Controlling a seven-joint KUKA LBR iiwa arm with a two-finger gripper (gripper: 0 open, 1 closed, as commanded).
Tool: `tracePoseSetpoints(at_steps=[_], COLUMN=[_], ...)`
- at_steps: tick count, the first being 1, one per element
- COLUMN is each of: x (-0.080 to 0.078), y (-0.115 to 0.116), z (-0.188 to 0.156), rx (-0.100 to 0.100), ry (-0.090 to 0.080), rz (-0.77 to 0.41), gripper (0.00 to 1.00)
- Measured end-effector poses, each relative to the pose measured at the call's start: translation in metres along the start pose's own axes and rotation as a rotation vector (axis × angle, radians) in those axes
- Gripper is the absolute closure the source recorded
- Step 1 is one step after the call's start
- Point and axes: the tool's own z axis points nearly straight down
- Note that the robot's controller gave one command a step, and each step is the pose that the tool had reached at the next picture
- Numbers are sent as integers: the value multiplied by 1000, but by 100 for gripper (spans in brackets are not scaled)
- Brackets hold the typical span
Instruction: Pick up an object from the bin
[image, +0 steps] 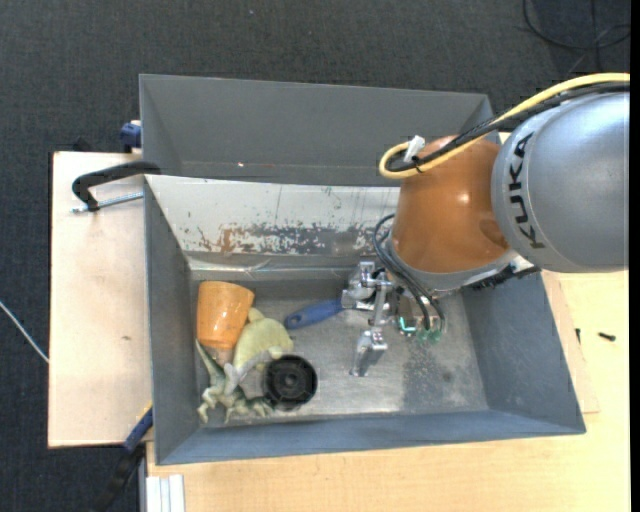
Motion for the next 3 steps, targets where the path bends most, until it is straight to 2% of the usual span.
tracePoseSetpoints(at_steps=[1, 3], x=[-76, -80], y=[-59, -57], z=[81, 77], rx=[0, -1], ry=[-21, -13], rz=[20, 19], gripper=[0, 0])
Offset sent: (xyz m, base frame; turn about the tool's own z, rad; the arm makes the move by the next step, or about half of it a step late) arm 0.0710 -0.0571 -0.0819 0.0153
